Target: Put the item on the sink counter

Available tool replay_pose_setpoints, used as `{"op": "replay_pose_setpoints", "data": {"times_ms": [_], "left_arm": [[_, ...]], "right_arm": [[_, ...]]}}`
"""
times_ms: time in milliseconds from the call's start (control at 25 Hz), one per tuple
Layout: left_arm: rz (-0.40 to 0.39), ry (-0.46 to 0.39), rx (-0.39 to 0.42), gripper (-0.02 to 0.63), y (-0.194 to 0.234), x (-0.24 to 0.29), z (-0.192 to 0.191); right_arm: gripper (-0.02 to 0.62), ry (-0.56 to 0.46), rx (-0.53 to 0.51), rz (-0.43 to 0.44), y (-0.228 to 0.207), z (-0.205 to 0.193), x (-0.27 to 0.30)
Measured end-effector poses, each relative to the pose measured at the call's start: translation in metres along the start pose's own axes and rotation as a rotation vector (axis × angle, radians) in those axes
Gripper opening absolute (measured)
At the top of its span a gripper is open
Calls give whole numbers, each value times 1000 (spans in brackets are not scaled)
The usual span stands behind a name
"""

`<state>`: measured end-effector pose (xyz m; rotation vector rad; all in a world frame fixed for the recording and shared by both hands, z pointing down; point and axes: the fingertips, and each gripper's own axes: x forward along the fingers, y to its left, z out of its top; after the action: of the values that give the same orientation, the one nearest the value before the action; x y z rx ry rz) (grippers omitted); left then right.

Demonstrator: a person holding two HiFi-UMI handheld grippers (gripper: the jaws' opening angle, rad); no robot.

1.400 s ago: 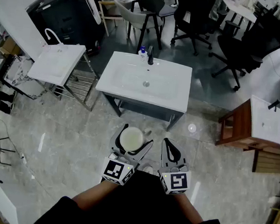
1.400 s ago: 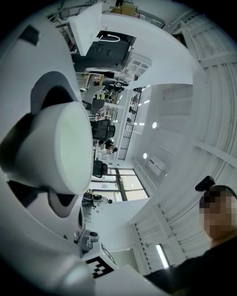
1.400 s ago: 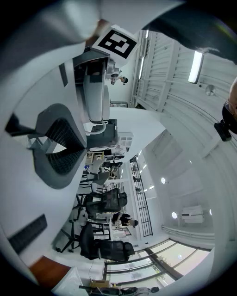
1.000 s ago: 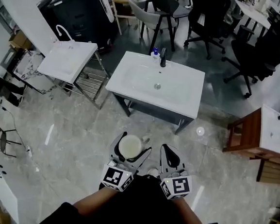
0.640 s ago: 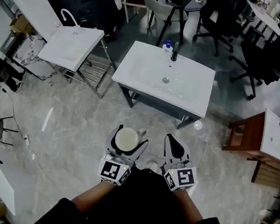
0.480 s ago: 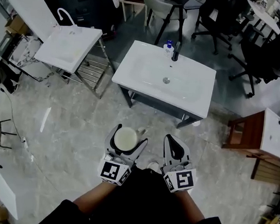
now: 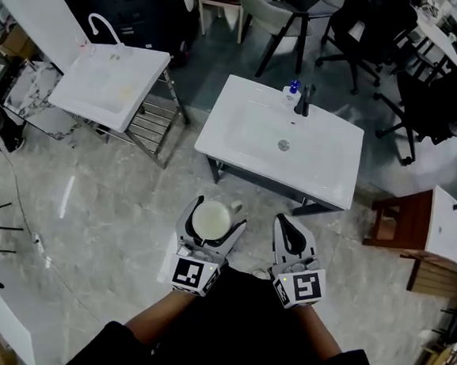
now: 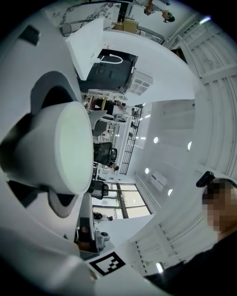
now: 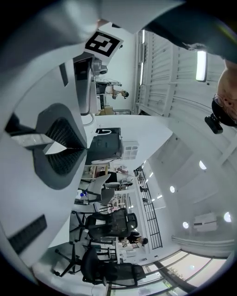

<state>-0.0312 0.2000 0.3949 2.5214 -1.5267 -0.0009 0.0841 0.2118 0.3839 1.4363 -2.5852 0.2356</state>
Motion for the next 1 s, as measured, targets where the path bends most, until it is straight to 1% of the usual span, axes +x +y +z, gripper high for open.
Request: {"op": "replay_pose_setpoints", "data": {"times_ms": [120, 200, 320, 360, 480, 600, 680, 800, 1000], "left_arm": [[15, 16, -3, 442, 46, 5, 4], [23, 17, 15, 442, 76, 8, 11], [14, 19, 71, 442, 109, 11, 19], [12, 21, 73, 442, 119, 12, 21], [15, 18, 47, 442, 146, 16, 24], [9, 7, 38, 442, 165, 21, 27], [4, -4, 46, 442, 175, 27, 29], [-11, -43, 68, 442, 186, 38, 40], [-78, -52, 77, 442, 192, 57, 43]], "right_arm": [[31, -7, 23, -4, 13, 12, 33], [31, -8, 32, 0, 22, 20, 57], [31, -6, -18, 7, 39, 29, 87], [31, -6, -28, 12, 45, 31, 98], [31, -5, -39, 23, 60, 37, 125], [31, 17, -47, 23, 67, 35, 147], [31, 36, -37, 14, 67, 30, 158], [32, 56, -14, -34, 60, 30, 170], [31, 63, 3, -122, 41, 27, 181]]}}
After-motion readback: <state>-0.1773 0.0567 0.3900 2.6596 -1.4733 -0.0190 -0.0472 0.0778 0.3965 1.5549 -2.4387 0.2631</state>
